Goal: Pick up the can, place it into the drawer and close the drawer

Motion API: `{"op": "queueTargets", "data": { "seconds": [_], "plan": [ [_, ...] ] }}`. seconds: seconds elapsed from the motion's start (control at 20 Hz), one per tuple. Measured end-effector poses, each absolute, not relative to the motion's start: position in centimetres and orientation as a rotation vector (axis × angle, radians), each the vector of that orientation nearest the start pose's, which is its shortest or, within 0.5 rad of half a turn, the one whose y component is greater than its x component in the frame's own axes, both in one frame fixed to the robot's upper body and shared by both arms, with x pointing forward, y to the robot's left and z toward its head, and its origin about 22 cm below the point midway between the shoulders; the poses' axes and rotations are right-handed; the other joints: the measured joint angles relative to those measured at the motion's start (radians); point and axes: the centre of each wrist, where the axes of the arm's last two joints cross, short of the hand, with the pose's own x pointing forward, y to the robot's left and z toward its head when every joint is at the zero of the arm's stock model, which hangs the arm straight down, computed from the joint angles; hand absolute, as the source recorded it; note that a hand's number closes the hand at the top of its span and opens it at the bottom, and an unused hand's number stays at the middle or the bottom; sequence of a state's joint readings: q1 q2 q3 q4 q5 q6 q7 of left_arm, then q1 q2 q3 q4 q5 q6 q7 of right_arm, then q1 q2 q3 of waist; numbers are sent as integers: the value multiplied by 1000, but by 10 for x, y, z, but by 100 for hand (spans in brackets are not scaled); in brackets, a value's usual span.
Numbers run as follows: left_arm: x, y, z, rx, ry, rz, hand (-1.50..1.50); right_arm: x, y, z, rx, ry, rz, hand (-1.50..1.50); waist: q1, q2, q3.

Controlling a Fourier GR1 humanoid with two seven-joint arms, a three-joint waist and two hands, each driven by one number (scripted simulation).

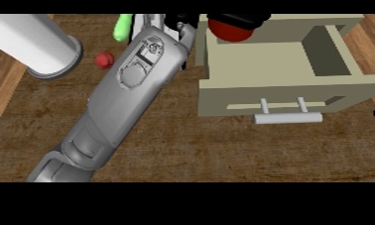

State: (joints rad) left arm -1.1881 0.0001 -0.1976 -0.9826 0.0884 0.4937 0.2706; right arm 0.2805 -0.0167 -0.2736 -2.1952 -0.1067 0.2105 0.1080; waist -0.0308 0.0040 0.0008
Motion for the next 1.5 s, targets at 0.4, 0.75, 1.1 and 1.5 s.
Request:
{"op": "queueTargets", "data": {
  "seconds": [0.4, 0.75, 1.1, 1.5],
  "plan": [
    [408, -5, 239, 11, -1784, -199, 150, 148, -300, 107, -173, -1837, -22, -150, -11, 3, 0],
    [413, -20, 241, 53, -1776, -231, 150, 154, -301, 104, -167, -1840, -12, -150, -24, 6, 1],
    [421, -22, 235, 92, -1759, -242, 150, 164, -300, 105, -160, -1850, -8, -150, -39, 12, 1],
    [424, -22, 217, 161, -1769, -250, 150, 175, -298, 103, -155, -1852, 6, -150, -59, 16, 2]
  ]
}}
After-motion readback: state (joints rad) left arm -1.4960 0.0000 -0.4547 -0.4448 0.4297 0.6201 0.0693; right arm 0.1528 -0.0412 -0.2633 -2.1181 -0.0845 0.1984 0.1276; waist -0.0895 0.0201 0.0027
